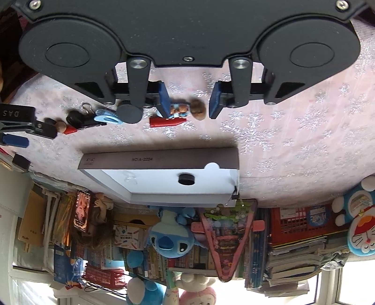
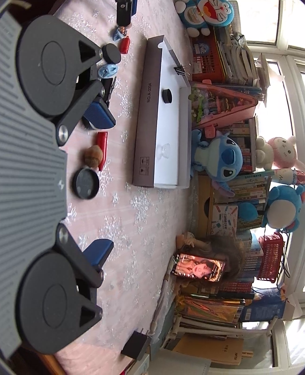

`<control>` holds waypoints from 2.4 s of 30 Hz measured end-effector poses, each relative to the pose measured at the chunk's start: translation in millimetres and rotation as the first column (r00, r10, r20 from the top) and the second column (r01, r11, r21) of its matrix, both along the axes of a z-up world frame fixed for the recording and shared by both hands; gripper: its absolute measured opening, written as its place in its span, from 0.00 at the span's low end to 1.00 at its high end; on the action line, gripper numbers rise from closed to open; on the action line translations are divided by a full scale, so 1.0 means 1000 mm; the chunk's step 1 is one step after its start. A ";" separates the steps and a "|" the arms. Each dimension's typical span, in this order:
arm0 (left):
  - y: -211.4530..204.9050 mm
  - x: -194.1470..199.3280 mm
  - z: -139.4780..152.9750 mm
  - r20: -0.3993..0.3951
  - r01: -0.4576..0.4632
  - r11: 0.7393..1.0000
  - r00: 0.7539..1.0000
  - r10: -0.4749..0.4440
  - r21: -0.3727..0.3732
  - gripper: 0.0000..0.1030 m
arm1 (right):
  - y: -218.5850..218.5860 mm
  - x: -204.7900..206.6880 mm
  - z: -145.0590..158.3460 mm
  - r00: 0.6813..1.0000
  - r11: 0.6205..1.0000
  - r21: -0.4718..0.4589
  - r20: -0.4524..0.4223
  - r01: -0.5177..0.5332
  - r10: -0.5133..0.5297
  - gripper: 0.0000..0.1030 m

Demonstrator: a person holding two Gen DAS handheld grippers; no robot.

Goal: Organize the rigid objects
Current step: 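Grasp the brown acorn with the left gripper while the right gripper grasps the black lid, then carry the acorn and black lid with both grippers into the white tray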

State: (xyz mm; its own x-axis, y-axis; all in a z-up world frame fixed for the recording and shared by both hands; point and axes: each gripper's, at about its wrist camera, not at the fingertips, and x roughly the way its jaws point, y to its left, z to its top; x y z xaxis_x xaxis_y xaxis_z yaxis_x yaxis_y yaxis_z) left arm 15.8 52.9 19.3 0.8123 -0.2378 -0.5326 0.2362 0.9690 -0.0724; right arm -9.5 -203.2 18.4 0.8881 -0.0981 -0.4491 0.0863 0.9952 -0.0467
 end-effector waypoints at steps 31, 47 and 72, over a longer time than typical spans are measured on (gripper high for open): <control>-0.004 0.011 -0.010 -0.013 -0.044 0.999 0.999 0.045 0.023 0.31 | -0.004 0.001 -0.013 0.995 0.999 0.001 -0.095 -0.038 0.038 0.48; -0.008 0.008 -0.003 0.013 -0.041 0.999 0.999 0.041 0.017 0.14 | 0.003 0.001 -0.010 0.997 0.999 -0.019 -0.067 -0.039 0.038 0.35; -0.003 0.041 0.032 0.013 -0.050 0.998 0.999 0.050 -0.038 0.14 | 0.007 0.040 0.027 0.999 0.999 0.011 -0.012 -0.049 0.049 0.35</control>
